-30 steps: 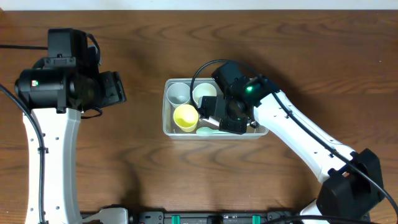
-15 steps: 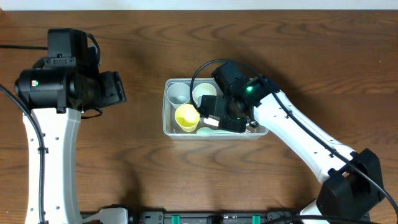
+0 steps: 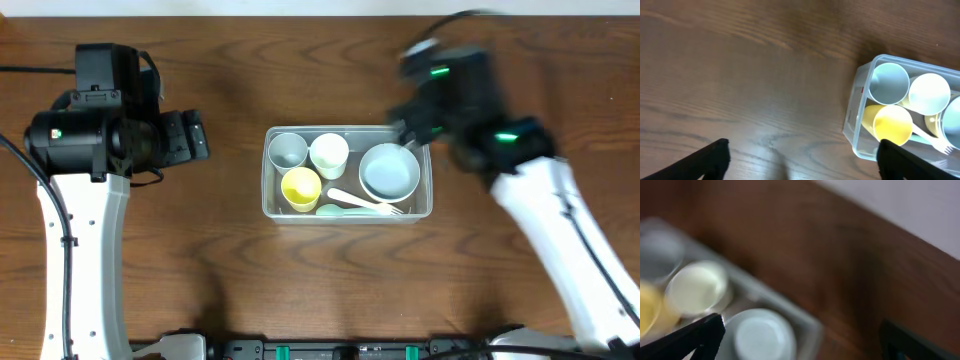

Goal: Pack container

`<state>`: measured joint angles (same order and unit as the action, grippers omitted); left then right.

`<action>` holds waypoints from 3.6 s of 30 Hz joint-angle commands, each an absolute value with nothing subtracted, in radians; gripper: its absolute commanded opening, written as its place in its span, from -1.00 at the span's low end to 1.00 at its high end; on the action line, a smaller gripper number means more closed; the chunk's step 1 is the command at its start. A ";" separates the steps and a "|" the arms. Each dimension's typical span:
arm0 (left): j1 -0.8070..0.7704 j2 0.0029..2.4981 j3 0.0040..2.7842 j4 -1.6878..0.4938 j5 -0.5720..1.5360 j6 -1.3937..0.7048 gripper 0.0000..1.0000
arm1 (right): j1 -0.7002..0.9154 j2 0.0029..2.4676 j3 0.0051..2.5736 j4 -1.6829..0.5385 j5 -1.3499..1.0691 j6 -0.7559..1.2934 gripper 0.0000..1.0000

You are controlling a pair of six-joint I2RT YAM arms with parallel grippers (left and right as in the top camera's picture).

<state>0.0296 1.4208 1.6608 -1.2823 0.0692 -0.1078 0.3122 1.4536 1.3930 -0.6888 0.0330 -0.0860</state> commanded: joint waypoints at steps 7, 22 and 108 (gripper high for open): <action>-0.075 1.535 1.653 -1.237 0.067 -0.041 0.96 | 0.041 1.412 1.401 -0.789 -0.003 0.115 0.99; -0.069 1.499 1.653 -1.223 0.068 -0.038 0.96 | -0.131 1.312 1.398 -0.987 0.016 0.134 0.99; -0.069 0.337 1.050 -1.129 0.068 -0.136 0.97 | 0.060 0.005 0.005 -0.075 0.007 0.021 0.98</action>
<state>-0.0731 0.3378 1.0531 -1.1259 0.0719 -0.1310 0.0505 0.0132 0.0067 -0.0711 -0.0174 0.0387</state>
